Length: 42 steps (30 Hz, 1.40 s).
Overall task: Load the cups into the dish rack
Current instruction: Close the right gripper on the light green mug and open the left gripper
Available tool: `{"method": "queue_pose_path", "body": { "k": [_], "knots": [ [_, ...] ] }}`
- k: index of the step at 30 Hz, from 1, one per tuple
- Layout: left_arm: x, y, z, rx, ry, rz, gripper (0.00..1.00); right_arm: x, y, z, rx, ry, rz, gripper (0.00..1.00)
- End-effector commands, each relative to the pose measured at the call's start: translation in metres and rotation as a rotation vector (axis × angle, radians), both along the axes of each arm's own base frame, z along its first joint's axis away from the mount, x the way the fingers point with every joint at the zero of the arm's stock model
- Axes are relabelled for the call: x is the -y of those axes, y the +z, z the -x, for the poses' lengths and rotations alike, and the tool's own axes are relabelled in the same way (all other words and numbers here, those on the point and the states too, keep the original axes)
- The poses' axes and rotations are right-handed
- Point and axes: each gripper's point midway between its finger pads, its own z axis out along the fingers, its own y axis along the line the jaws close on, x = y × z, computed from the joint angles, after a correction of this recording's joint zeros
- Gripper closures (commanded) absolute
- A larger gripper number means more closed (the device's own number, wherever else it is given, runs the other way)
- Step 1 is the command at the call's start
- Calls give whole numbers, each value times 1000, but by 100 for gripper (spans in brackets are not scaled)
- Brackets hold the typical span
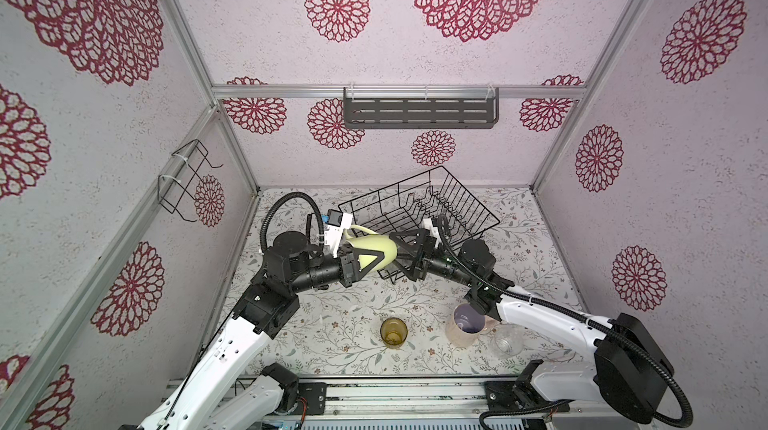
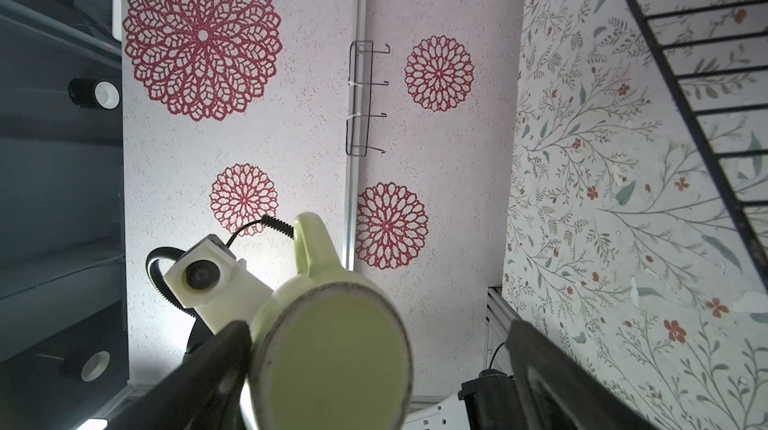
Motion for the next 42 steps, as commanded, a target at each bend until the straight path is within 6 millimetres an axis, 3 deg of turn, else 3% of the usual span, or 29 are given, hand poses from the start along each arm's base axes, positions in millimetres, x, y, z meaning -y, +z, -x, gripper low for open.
{"method": "queue_pose_path", "body": {
  "k": [1, 10, 15, 19, 27, 32, 42],
  "knots": [
    [3, 43, 6, 191, -33, 82, 100, -3, 32, 12, 145, 36, -4, 1],
    [15, 54, 8, 190, -118, 162, 100, -18, 49, 26, 152, 92, -89, 1],
    [22, 52, 7, 183, -135, 167, 100, -18, 66, 25, 188, 92, -162, 11],
    [27, 52, 7, 185, -153, 172, 100, -22, 82, 28, 189, 140, -246, 13],
    [31, 50, 8, 203, -175, 158, 100, -25, 82, 34, 129, 184, -263, 8],
    [32, 45, 4, 199, -166, 136, 99, -31, 75, 33, 139, 194, -232, 16],
    [25, 37, 3, 222, -118, 83, 78, -32, 73, 25, 147, 201, -226, 28]
  ]
}}
